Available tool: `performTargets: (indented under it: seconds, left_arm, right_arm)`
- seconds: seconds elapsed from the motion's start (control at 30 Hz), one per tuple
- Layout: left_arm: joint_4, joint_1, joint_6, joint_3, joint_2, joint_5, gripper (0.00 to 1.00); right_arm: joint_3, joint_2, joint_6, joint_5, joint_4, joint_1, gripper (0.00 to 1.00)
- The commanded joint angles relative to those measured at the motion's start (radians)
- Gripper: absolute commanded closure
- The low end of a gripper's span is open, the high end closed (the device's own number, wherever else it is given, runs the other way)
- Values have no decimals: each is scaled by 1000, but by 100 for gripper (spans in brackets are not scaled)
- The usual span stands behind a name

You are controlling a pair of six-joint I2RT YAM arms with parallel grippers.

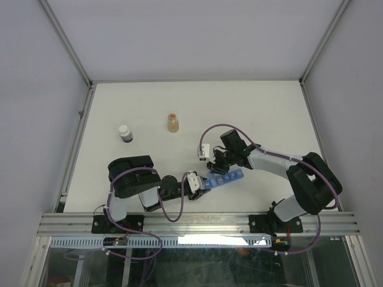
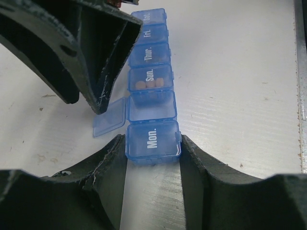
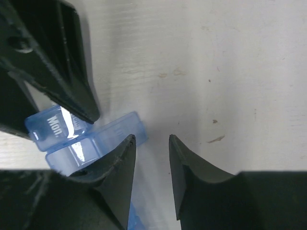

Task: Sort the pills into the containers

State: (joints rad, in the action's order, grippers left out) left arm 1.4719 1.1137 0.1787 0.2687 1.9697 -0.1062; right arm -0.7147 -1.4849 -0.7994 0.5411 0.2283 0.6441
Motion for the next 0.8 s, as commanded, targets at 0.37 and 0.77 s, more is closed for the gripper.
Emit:
performTargets:
  seconds: [0.37, 0.77]
  left_arm:
    - [-16, 3, 16, 30, -16, -20, 77]
    - [-273, -114, -27, 171, -103, -145, 20]
  right_arm:
    - [-178, 91, 84, 185, 198, -111, 46]
    - [-232, 220, 110, 234, 286, -287, 41]
